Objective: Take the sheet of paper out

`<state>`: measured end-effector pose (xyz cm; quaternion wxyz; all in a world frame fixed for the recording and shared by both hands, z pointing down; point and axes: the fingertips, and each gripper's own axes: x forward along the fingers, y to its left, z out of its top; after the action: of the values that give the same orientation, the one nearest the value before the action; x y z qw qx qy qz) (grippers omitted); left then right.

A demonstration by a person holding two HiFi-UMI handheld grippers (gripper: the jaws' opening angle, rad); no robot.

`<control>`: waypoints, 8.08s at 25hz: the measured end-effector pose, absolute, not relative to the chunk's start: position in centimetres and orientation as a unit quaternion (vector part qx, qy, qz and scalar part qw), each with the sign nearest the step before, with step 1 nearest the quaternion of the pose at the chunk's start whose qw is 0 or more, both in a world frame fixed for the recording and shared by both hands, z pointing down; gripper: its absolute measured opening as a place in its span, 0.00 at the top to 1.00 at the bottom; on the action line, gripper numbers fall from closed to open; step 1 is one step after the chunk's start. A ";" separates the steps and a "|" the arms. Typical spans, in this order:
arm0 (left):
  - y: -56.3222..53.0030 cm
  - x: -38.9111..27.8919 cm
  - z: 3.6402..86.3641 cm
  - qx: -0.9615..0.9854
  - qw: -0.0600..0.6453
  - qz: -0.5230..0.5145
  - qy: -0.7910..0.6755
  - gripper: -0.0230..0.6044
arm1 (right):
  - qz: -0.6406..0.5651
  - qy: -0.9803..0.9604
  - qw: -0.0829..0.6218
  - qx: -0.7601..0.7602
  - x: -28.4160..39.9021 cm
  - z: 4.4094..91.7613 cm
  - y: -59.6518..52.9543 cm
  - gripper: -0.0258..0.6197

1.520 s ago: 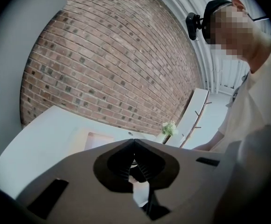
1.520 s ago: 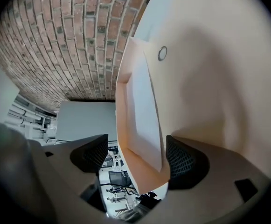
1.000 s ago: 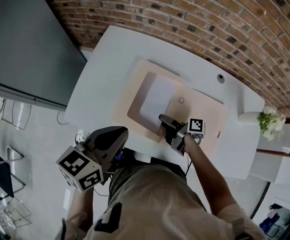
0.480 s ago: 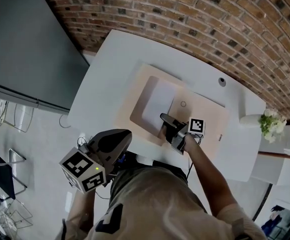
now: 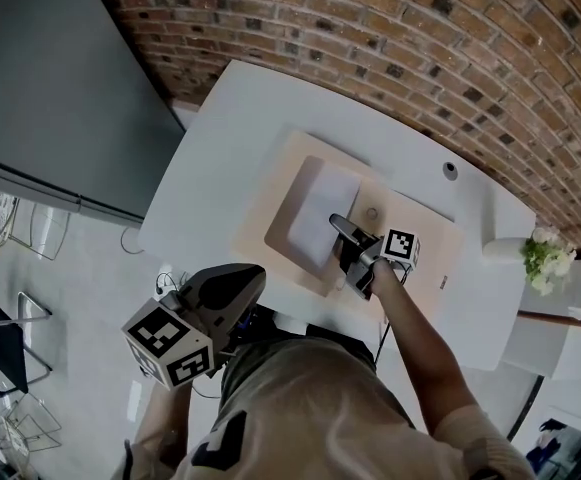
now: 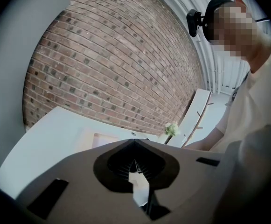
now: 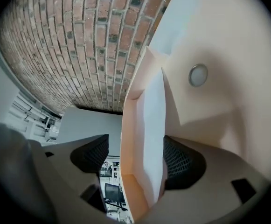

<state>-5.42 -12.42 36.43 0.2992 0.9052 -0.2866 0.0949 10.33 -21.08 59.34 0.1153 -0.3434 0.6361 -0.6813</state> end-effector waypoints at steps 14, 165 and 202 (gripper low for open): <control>-13.4 -6.0 37.3 0.898 0.312 0.091 -0.296 0.94 | -0.680 0.643 0.117 -0.334 10.4 59.4 -24.1 0.41; -9.3 -3.4 35.9 0.940 0.259 0.110 -0.191 0.94 | -0.560 0.615 0.013 -0.555 23.2 56.3 -13.5 0.92; -2.6 9.0 34.8 0.934 0.234 0.151 -0.225 0.94 | -0.485 0.727 -0.049 -0.484 30.0 51.8 -9.8 0.92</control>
<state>9.02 -2.62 34.81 0.2339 0.9339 -0.2245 0.1509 29.97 -9.77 51.83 -0.0492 -0.4840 0.7265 -0.4853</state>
